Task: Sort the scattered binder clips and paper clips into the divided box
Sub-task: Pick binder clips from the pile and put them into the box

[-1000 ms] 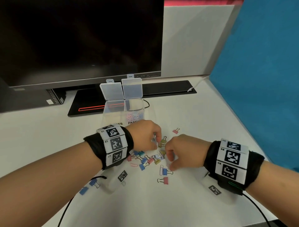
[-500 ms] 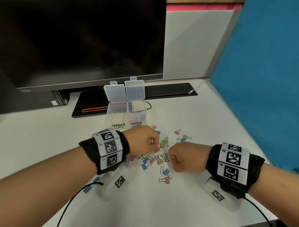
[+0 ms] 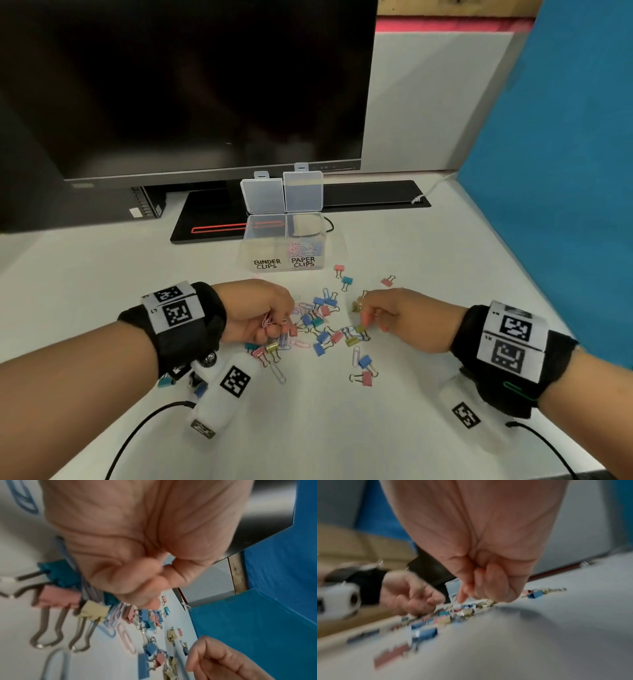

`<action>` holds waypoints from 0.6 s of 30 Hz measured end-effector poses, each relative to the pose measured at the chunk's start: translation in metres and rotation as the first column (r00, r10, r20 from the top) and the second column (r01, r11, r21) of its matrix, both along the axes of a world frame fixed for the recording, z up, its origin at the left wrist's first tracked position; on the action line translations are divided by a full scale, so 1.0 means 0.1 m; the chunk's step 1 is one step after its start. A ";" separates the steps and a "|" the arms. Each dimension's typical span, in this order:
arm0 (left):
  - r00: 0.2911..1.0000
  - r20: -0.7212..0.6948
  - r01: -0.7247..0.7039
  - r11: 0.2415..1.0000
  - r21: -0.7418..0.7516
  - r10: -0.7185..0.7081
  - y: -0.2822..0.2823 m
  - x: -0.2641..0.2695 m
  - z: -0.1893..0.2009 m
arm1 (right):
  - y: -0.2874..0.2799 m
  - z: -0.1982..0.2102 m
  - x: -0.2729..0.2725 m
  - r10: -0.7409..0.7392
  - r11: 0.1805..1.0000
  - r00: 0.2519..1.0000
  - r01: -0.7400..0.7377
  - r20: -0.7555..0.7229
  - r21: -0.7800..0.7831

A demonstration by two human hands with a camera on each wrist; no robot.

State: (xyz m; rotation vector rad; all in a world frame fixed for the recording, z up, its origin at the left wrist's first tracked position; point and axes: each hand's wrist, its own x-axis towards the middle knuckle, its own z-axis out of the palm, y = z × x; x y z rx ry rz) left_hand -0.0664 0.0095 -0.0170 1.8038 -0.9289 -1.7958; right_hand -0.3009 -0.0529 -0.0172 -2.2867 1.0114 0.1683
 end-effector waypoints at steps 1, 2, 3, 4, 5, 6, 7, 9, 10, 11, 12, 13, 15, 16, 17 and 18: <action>1.000 0.001 0.010 1.000 0.001 -0.010 0.00 0.01 0.00 | 0.02 -0.01 0.03 0.035 0.997 0.999 -0.037 -0.028 -0.064; 1.000 -0.012 0.025 1.000 0.005 -0.025 0.00 0.01 0.02 | 0.04 -0.02 0.06 0.059 0.993 0.997 -0.065 -0.058 -0.102; 0.999 -0.036 0.038 0.999 0.014 -0.037 0.00 0.00 0.04 | 0.07 -0.02 0.09 0.083 0.986 0.993 -0.095 -0.089 -0.138; 0.997 -0.063 0.045 0.999 0.024 -0.043 0.00 -0.01 0.06 | 0.08 -0.01 0.12 0.109 0.977 0.986 -0.130 -0.126 -0.169; 0.996 -0.080 0.048 0.998 0.031 -0.045 -0.01 -0.03 0.10 | 0.09 0.00 0.15 0.141 0.967 0.977 -0.171 -0.161 -0.191; 0.997 -0.046 0.061 0.998 0.015 -0.060 -0.02 -0.05 0.13 | 0.08 0.00 0.17 0.166 0.959 0.969 -0.203 -0.185 -0.200; 0.990 0.083 0.117 0.992 -0.044 -0.113 -0.03 -0.08 0.15 | 0.07 0.00 0.18 0.186 0.952 0.960 -0.229 -0.208 -0.205; 0.828 0.516 0.359 0.913 -0.192 -0.217 -0.04 -0.15 0.16 | 0.05 0.01 0.22 0.211 0.938 0.947 -0.266 -0.240 -0.224; 0.709 0.670 0.486 0.841 -0.239 -0.220 -0.05 -0.19 0.15 | 0.05 0.01 0.23 0.215 0.932 0.944 -0.275 -0.249 -0.237; 0.610 0.765 0.573 0.783 -0.244 -0.207 -0.06 -0.23 0.13 | 0.04 0.01 0.25 0.216 0.925 0.942 -0.282 -0.258 -0.253; 0.530 0.825 0.624 0.749 -0.224 -0.194 -0.07 -0.25 0.10 | 0.04 0.01 0.27 0.216 0.918 0.940 -0.287 -0.263 -0.273; 0.463 0.867 0.655 0.730 -0.195 -0.183 -0.08 -0.27 0.06 | 0.04 0.01 0.28 0.213 0.911 0.940 -0.290 -0.268 -0.293; 0.380 0.908 0.683 0.715 -0.147 -0.176 -0.11 -0.33 -0.01 | 0.04 0.02 0.31 0.203 0.902 0.939 -0.290 -0.277 -0.320; 0.367 0.914 0.686 0.713 -0.141 -0.172 -0.13 -0.36 -0.03 | 0.05 0.02 0.32 0.201 0.899 0.938 -0.292 -0.284 -0.328; 0.363 0.916 0.687 0.712 -0.141 -0.169 -0.15 -0.39 -0.05 | 0.05 0.03 0.34 0.202 0.896 0.935 -0.296 -0.291 -0.331; 0.362 0.917 0.689 0.711 -0.142 -0.168 -0.16 -0.42 -0.06 | 0.06 0.03 0.35 0.207 0.893 0.932 -0.304 -0.299 -0.330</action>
